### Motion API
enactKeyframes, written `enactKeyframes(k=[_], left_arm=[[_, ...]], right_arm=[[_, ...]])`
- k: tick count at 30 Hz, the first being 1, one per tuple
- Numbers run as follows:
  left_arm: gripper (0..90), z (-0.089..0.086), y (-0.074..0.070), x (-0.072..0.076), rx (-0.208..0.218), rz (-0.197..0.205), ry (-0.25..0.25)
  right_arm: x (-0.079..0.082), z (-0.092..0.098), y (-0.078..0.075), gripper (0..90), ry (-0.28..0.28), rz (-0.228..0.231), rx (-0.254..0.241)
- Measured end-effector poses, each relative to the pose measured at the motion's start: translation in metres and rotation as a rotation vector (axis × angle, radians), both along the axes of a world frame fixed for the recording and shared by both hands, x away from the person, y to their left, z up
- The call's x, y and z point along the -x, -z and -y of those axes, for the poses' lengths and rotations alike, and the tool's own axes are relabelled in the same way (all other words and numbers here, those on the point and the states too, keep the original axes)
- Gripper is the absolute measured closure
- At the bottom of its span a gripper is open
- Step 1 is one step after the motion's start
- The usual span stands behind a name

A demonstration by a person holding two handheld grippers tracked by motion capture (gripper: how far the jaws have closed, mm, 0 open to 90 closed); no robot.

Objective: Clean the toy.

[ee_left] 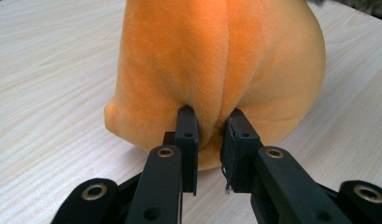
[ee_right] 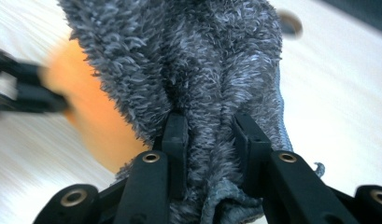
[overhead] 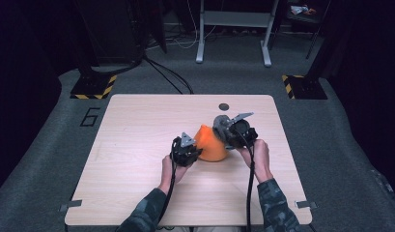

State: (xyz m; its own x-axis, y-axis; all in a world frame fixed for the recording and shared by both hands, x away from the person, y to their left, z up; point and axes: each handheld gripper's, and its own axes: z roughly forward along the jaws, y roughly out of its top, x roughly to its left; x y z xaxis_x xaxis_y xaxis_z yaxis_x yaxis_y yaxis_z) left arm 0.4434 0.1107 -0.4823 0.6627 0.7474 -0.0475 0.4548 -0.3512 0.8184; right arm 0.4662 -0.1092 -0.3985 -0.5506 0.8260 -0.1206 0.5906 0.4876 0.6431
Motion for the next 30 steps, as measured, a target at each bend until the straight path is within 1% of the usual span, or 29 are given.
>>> enactKeyframes(k=[1,4,5,7,8,9,10,11,12,13,17,18,19,20,22,23,25,29,30], left_arm=[[78.1,0.000,0.000,0.000,0.000,0.001,0.001],[78.1,0.001,0.000,0.000,-0.003,0.001,0.004],[78.1,0.001,0.000,0.001,-0.004,0.001,0.004],[78.1,0.000,0.000,0.000,-0.006,0.003,0.003],[78.1,0.000,0.000,0.000,-0.006,0.002,0.002],[78.1,0.000,0.000,0.000,-0.002,0.000,0.002],[78.1,0.000,0.000,0.000,0.000,0.000,0.003],[78.1,-0.001,0.000,0.000,-0.004,0.000,0.006],[78.1,0.000,0.000,0.000,-0.002,0.002,0.005],[78.1,0.000,0.000,0.000,-0.004,0.005,0.006],[78.1,0.000,0.001,0.000,0.005,0.000,0.002],[78.1,0.000,0.001,0.000,0.004,0.001,0.002],[78.1,0.000,0.000,0.000,-0.001,-0.001,0.006],[78.1,0.000,0.000,0.000,0.000,-0.004,0.006],[78.1,0.000,0.001,0.000,0.003,0.000,0.002],[78.1,0.000,0.001,0.000,0.001,0.000,0.004],[78.1,0.000,0.000,0.000,-0.002,-0.003,0.009],[78.1,0.000,0.001,-0.001,-0.001,0.000,0.005],[78.1,0.000,0.001,-0.001,-0.001,0.000,0.006]], right_arm=[[0.001,-0.004,-0.003,69.1,-0.014,0.020,0.002],[0.001,-0.020,-0.010,69.0,-0.058,0.051,0.010],[0.000,-0.024,-0.010,69.0,-0.072,0.049,0.023],[-0.002,-0.032,-0.006,69.0,-0.083,0.040,0.048],[-0.003,-0.036,-0.003,69.0,-0.073,0.026,0.066],[-0.004,-0.036,-0.002,69.0,-0.080,0.031,0.072],[-0.002,-0.036,-0.001,69.0,-0.055,0.003,0.052],[-0.004,-0.033,0.000,69.0,-0.067,0.020,0.044],[-0.005,-0.031,0.000,69.0,-0.068,0.015,0.044],[-0.004,-0.029,0.000,69.0,-0.055,0.005,0.044],[-0.005,-0.020,0.005,69.0,-0.048,0.005,0.041],[-0.005,-0.019,0.006,69.0,-0.035,-0.007,0.036],[-0.005,-0.016,0.008,69.0,-0.033,-0.008,0.034],[-0.005,-0.014,0.008,69.0,-0.028,-0.019,0.031],[-0.005,-0.010,0.011,69.0,-0.014,-0.028,0.031],[-0.005,-0.008,0.012,69.0,-0.016,-0.027,0.030],[-0.005,-0.004,0.016,69.0,0.002,-0.045,0.021],[-0.005,0.003,0.022,69.0,0.022,-0.073,0.020],[-0.006,0.005,0.024,69.0,0.017,-0.072,0.027]])
